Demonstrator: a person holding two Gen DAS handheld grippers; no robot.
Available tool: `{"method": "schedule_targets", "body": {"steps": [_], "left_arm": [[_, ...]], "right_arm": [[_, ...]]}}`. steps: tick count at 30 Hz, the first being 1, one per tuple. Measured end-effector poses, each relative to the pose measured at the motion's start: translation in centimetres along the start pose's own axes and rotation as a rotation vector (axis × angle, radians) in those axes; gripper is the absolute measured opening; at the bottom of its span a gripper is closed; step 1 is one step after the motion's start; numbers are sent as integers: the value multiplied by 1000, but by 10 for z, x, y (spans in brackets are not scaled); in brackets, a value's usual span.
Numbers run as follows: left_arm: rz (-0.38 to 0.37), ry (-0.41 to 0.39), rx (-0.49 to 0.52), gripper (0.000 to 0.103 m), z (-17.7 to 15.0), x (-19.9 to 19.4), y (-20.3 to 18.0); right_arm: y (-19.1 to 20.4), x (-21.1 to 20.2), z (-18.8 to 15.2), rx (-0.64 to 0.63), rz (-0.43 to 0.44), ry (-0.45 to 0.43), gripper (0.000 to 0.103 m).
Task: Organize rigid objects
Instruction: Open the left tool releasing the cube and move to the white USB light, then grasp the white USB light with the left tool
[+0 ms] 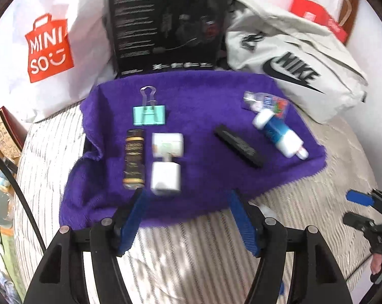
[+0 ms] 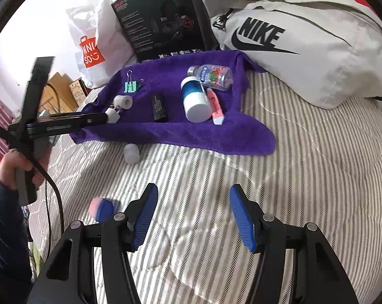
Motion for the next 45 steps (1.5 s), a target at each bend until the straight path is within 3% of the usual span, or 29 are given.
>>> {"method": "schedule_targets", "body": {"steps": [9, 13, 21, 25, 31, 34, 45], "left_arm": [[-66, -12, 115, 65, -26, 4, -64], [-21, 23, 169, 65, -32, 23, -78], [-23, 40, 213, 65, -35, 41, -78], [-55, 31, 223, 59, -32, 45, -80], [-61, 29, 270, 35, -30, 46, -89], [-92, 41, 275, 35, -35, 41, -92], [-75, 27, 280, 36, -43, 38, -89]], "right_arm": [[-15, -12, -18, 25, -31, -1, 60], [-21, -16, -25, 39, -48, 2, 61], [-25, -14, -34, 45, -53, 25, 62], [-29, -10, -37, 48, -57, 39, 62], [-35, 0, -39, 64, -62, 64, 63], [-35, 5, -41, 57, -66, 80, 63], [-26, 17, -41, 35, -62, 110, 63]]}}
Point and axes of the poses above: each gripper's, at about its wrist camera, not at the fingertips, and x roughly the way its jaws point, y to its left, z to its top, the point moved 10 cm from there along x, roughly the way its jaws point, and after that the axes turned 3 degrees about y, right-handed, at the moved point
